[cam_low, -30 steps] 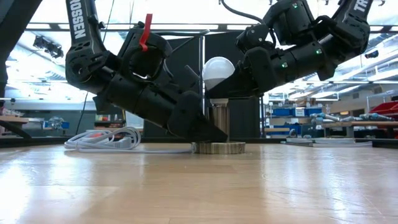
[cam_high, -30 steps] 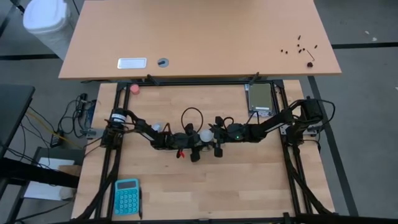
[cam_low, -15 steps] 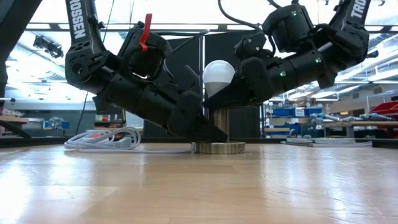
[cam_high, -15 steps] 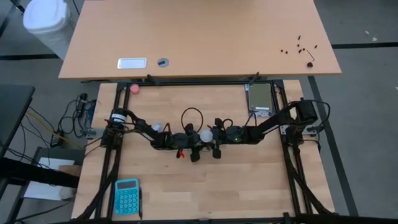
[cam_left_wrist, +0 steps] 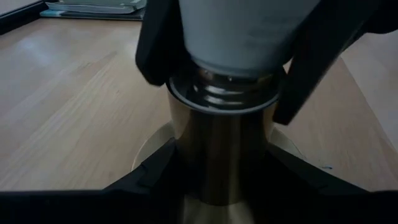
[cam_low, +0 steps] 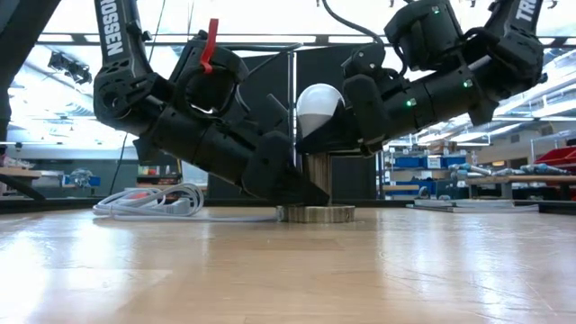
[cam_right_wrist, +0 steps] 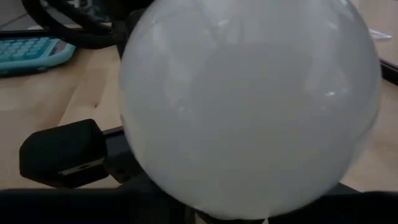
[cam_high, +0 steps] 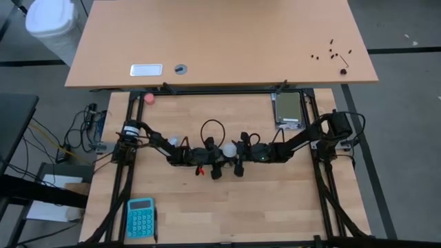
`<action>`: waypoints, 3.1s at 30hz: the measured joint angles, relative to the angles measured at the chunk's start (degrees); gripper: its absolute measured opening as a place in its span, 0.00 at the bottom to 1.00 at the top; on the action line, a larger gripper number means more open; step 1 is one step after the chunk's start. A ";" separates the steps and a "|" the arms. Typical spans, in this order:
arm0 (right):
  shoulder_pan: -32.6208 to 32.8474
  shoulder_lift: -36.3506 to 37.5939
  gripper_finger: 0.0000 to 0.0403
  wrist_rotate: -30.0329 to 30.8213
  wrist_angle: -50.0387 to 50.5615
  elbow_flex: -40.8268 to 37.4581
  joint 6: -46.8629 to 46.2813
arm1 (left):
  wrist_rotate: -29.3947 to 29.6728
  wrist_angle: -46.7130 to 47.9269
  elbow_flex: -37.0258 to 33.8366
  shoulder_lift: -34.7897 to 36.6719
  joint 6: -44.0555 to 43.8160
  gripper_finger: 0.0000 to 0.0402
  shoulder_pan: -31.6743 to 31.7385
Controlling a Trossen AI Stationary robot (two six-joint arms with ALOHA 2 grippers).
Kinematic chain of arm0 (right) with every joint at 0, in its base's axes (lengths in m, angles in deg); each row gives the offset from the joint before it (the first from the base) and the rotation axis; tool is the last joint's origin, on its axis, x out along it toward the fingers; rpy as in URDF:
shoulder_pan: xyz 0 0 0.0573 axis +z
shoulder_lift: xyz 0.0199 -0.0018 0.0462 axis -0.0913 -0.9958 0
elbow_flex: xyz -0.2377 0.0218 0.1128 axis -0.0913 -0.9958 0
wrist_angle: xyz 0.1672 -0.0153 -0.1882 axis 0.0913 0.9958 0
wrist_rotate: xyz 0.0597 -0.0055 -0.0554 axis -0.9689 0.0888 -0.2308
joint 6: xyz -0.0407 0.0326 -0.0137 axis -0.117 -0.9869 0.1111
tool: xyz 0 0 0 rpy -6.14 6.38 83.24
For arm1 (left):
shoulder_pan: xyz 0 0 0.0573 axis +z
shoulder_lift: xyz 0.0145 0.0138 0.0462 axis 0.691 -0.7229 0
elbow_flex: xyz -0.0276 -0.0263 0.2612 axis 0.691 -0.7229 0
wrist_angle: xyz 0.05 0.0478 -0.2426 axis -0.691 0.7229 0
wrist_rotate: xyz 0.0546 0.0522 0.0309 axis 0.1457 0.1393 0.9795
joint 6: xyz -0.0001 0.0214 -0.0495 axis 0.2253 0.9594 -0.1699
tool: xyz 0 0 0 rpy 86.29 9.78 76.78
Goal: Screw lightbulb
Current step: Insert the lightbulb into the lamp holder
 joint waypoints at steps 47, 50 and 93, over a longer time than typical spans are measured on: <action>-2.12 9.88 0.64 -8.91 24.08 2.91 1.58 | 1.10 -0.27 0.02 -0.02 -1.47 0.48 -0.04; -2.12 9.88 0.63 -9.03 23.38 2.91 4.51 | 1.06 -0.29 0.02 -0.02 -1.44 0.48 -0.04; -6.32 10.00 0.56 -15.02 20.19 2.99 4.31 | 0.27 -0.33 0.02 0.00 -1.30 0.48 -0.09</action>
